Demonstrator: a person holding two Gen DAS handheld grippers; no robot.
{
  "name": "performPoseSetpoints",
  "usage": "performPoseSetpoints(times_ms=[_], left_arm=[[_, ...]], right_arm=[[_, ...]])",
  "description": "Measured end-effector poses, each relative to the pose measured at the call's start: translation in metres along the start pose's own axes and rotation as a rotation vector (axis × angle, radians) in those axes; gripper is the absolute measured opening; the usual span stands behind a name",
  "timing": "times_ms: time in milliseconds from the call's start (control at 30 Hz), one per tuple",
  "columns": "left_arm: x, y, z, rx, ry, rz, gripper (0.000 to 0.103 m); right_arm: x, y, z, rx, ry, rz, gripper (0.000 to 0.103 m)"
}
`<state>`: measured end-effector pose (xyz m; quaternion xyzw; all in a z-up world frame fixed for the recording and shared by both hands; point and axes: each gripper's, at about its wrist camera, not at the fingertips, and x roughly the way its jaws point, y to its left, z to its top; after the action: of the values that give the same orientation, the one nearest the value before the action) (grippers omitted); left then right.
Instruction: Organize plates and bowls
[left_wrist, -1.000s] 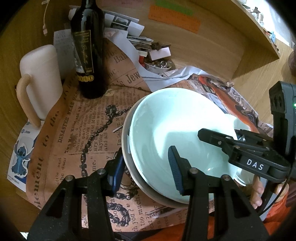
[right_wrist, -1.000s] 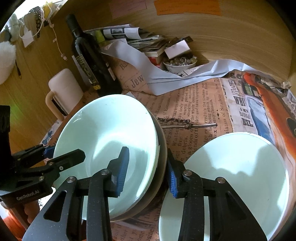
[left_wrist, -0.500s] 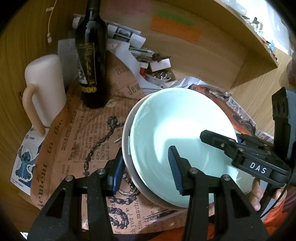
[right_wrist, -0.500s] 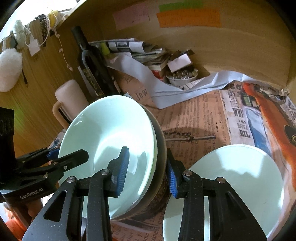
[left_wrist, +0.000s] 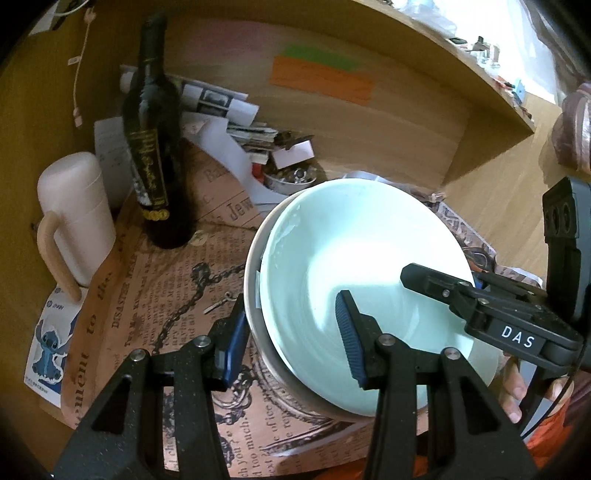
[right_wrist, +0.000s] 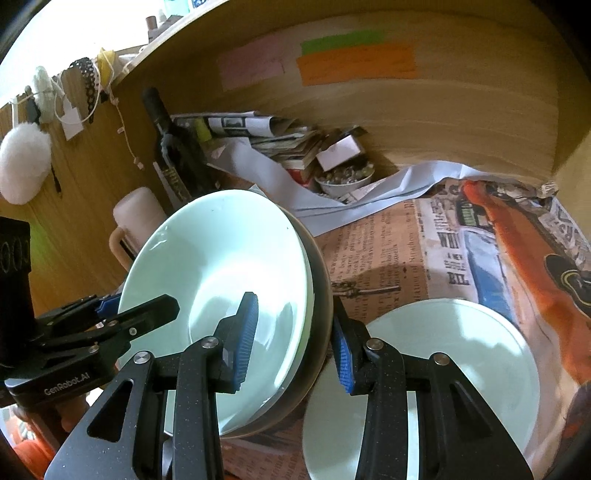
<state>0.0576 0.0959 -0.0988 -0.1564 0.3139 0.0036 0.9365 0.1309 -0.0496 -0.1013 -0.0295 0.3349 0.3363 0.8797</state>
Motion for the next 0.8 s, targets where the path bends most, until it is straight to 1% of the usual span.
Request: performPoseSetpoints(times_ms=[500, 800], left_arm=[[0.010, -0.039, 0.016, 0.068, 0.001, -0.084, 0.046], [0.014, -0.066, 0.017, 0.109, 0.012, -0.119, 0.046]], right_arm=[[-0.037, -0.032, -0.006, 0.051, -0.050, -0.070, 0.035], [-0.057, -0.051, -0.012, 0.077, -0.077, -0.101, 0.035]])
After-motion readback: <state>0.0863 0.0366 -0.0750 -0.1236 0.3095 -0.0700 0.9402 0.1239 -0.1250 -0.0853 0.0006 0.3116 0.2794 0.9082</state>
